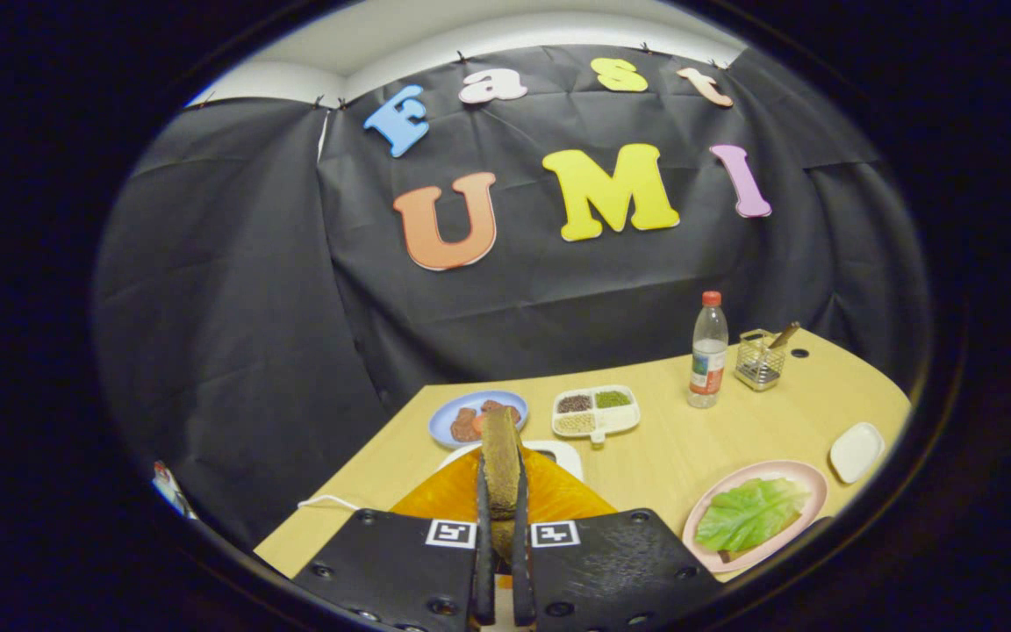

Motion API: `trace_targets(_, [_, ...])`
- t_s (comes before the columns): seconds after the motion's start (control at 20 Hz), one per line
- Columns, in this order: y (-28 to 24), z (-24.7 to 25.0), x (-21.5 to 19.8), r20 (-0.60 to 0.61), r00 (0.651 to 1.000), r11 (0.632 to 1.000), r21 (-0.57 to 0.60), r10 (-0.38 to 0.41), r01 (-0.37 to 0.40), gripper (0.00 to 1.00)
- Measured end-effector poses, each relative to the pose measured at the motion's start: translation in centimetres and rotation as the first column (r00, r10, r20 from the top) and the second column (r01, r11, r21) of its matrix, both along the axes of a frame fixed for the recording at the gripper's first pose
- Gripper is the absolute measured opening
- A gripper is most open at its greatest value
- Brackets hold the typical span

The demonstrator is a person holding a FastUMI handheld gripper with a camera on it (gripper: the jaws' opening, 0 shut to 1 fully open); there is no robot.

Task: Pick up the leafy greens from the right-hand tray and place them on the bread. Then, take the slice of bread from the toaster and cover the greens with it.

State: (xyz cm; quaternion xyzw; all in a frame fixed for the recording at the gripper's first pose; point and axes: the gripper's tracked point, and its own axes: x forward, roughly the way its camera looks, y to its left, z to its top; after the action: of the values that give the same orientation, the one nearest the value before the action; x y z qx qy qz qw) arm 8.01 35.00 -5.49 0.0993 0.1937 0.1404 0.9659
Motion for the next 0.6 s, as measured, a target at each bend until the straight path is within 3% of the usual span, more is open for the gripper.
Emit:
trace_targets(0.35, [-3.9, 6.7, -2.5, 0.107, 0.994, 0.994, 0.099, 0.030, -0.041, 0.08])
trace_targets(0.6, [-12.7, 4.4, -2.0, 0.089, 0.992, 0.994, 0.071, -0.090, 0.084, 0.08])
